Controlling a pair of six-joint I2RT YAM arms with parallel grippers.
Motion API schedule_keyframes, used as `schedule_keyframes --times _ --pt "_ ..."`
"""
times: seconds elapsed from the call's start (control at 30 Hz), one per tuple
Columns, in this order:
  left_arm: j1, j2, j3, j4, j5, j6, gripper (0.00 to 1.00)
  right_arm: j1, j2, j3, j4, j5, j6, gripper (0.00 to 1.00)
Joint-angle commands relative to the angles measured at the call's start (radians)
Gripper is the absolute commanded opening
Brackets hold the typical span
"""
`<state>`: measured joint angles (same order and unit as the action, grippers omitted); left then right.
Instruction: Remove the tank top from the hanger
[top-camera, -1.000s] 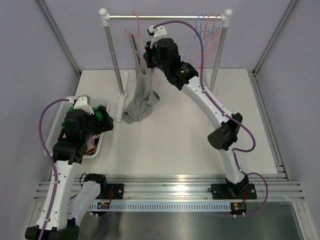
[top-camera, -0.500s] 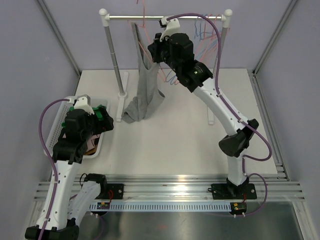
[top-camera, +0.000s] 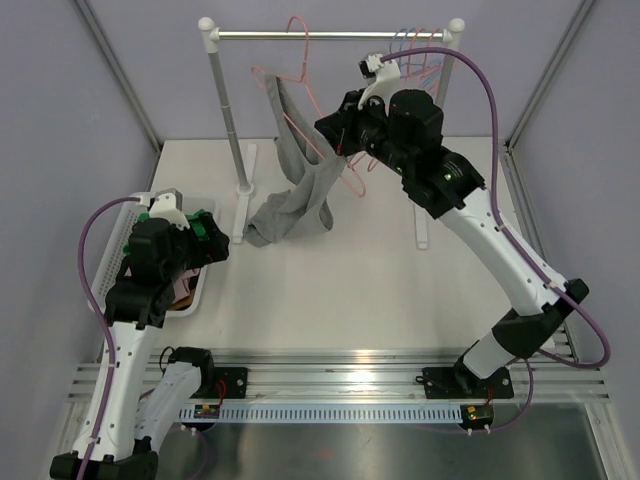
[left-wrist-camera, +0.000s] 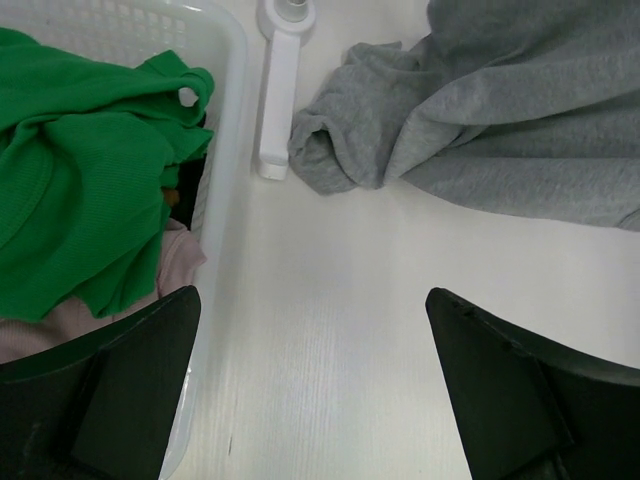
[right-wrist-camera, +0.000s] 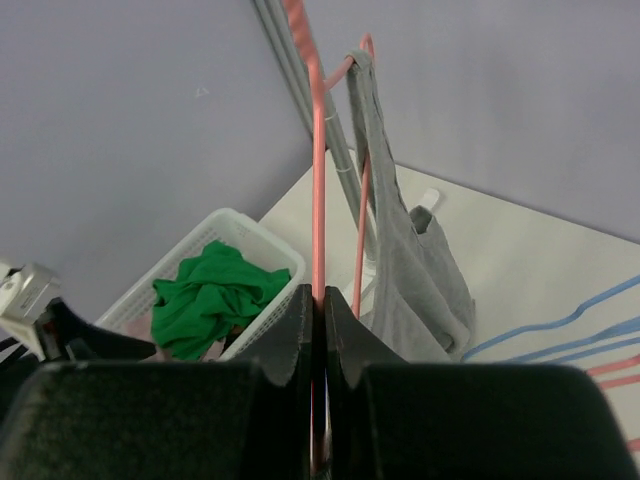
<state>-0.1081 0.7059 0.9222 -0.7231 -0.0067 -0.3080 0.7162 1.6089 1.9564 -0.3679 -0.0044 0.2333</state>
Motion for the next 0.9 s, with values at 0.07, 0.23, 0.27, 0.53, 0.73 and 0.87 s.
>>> schedule_keyframes --times 0.07,0.23,0.27,0.53,0.73,0.87 --pt "-0.004 -0.04 -0.003 0.126 0.193 0.023 0.99 0.008 -0.213 -0.099 -0.006 -0.103 0.054 0.0" --pt "-0.046 -0.075 0.009 0.234 0.336 -0.069 0.99 0.011 -0.422 -0.316 -0.039 -0.212 0.095 0.0" --pt "-0.067 -0.074 0.018 0.27 0.347 -0.1 0.99 0.011 -0.453 -0.35 -0.042 -0.23 0.103 0.0" --pt "-0.431 -0.014 0.075 0.467 0.216 -0.129 0.99 0.009 -0.795 -0.669 -0.089 -0.276 0.169 0.0" --pt "-0.685 0.13 0.104 0.574 0.055 -0.062 0.99 0.009 -0.972 -0.787 -0.144 -0.299 0.221 0.0" --pt "-0.855 0.216 0.11 0.631 -0.125 -0.005 0.99 0.009 -1.027 -0.804 -0.196 -0.285 0.23 0.0"
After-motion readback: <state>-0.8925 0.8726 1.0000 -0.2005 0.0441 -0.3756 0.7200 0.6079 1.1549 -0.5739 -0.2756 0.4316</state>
